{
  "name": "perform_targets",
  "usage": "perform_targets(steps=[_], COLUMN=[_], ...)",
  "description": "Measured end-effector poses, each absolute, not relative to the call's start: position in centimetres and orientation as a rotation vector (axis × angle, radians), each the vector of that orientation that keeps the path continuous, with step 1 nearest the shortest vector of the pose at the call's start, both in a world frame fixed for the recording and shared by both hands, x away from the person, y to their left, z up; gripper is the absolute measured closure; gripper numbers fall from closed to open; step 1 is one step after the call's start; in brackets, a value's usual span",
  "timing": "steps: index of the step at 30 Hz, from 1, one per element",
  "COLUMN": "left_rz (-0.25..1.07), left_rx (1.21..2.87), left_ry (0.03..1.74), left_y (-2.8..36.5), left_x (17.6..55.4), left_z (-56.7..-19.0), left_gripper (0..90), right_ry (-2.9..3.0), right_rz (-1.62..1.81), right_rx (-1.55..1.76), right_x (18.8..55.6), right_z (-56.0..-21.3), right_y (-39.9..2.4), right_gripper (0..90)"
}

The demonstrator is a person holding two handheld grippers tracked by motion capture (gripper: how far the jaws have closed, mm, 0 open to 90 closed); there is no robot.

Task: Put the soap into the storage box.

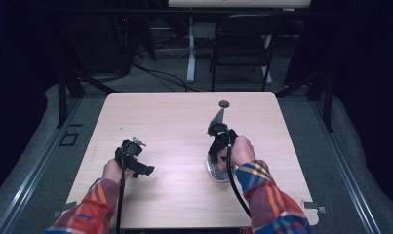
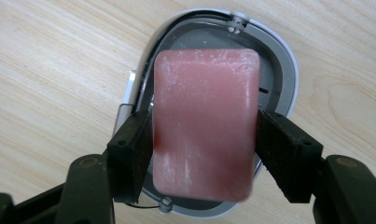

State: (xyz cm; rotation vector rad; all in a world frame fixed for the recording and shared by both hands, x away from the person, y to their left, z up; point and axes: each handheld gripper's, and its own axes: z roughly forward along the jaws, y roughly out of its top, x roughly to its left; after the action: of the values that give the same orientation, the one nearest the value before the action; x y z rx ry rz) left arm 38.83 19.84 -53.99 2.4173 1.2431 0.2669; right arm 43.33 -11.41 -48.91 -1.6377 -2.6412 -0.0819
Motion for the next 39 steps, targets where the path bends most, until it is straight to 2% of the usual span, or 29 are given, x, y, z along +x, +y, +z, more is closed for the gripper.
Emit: perform_targets(steps=[11,16,25,39], left_rz=[0.262,0.259,0.259,0.259], left_rx=[2.424,2.424,2.406,2.399], left_ry=[1.240,1.239,1.239,1.237], left_y=[19.8,19.8,19.9,19.9], left_x=[38.9,38.9,38.8,38.8], left_z=[-54.0,-54.0,-54.0,-54.0], left_gripper=[0.6,0.7,0.5,0.2], right_ry=[-2.698,-2.739,-2.799,-2.825], right_rz=[-0.209,-0.274,-0.413,-0.515], right_rx=[-1.591,-1.575,-1.629,-1.751], right_x=[42.8,42.4,40.9,38.4], right_z=[-46.9,-45.8,-44.5,-44.3], right_y=[-13.3,-14.5,-17.5,-22.8], right_gripper=[40.5,34.5,14.5,7.5])
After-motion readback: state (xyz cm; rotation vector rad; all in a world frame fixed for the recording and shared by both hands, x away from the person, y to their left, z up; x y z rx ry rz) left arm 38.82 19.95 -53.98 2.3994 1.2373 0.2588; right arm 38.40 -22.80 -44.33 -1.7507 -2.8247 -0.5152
